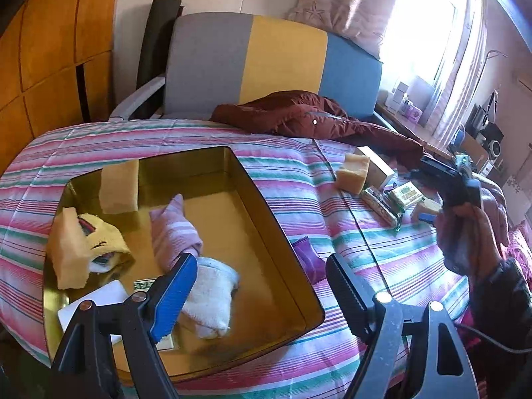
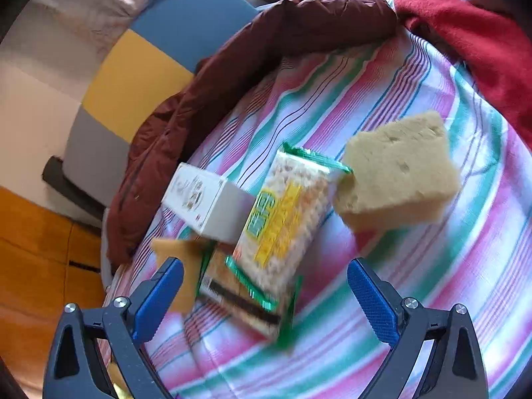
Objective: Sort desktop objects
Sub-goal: 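Grasp the WEIDAN cracker packet with the right tool while the left grasps a yellow sponge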
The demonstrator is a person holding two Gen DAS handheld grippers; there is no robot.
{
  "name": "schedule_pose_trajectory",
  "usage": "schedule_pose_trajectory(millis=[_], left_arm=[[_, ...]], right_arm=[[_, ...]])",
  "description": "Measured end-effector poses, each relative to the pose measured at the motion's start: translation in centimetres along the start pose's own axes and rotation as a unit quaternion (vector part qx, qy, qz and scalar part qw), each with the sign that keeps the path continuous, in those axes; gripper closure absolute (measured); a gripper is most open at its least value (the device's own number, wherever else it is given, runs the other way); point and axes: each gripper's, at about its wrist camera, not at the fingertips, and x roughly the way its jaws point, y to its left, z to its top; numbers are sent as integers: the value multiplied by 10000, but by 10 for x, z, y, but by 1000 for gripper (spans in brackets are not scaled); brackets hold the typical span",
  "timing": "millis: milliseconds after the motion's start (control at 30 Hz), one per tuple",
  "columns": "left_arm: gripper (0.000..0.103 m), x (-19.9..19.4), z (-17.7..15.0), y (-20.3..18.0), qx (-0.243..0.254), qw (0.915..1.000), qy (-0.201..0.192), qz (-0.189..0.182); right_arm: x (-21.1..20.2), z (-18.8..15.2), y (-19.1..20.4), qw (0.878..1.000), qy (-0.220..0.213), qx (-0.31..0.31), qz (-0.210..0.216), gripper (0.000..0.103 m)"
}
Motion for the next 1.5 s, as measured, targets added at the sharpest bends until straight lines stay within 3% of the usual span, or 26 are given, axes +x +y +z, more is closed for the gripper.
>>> schedule_pose_trajectory(millis=[167, 267, 333, 400, 567, 700, 833, 967, 1033, 1100, 1367, 1500], left_arm=[[22, 7, 3, 1, -39, 9999, 67, -97], [22, 12, 4, -2, -32, 9998, 102, -157], [22, 15, 4, -4, -13, 9997, 144, -190], [22, 16, 5, -7, -2, 9996, 155, -234], [22, 19, 9, -13, 77, 9993, 172, -320], [22, 21, 11, -21, 150, 9990, 183, -384], [22, 24, 13, -31, 245, 9984, 230, -461], [22, 27, 15, -45, 363, 9974, 302, -541], [22, 28, 18, -53, 473, 9972, 292, -496], [22, 30, 22, -61, 553, 9970, 280, -473], [22, 58, 47, -102, 978, 9934, 396, -458], [22, 81, 66, -124, 1073, 9916, 498, -515]], right_arm=[[21, 14, 1, 9991, -36, 120, -397, 6], [29, 19, -1, 9986, 16, 104, -518, 17], [31, 19, -1, 9979, 40, -91, -636, 40], [30, 19, -2, 9978, 61, -248, -611, 55], [16, 16, -12, 9958, 179, -688, -580, 59], [4, 13, -22, 9928, 553, -993, -383, 66], [-12, 6, -25, 9837, 801, -1559, -404, 71], [-15, 2, -37, 9826, 861, -1585, -446, 70], [-12, 3, -43, 9862, 833, -1416, -209, 52], [-11, 5, -49, 9897, 755, -1215, 79, 42], [-9, 11, -38, 9885, 691, -1328, 192, 41], [-9, 12, -40, 9892, 732, -1239, 277, 33]])
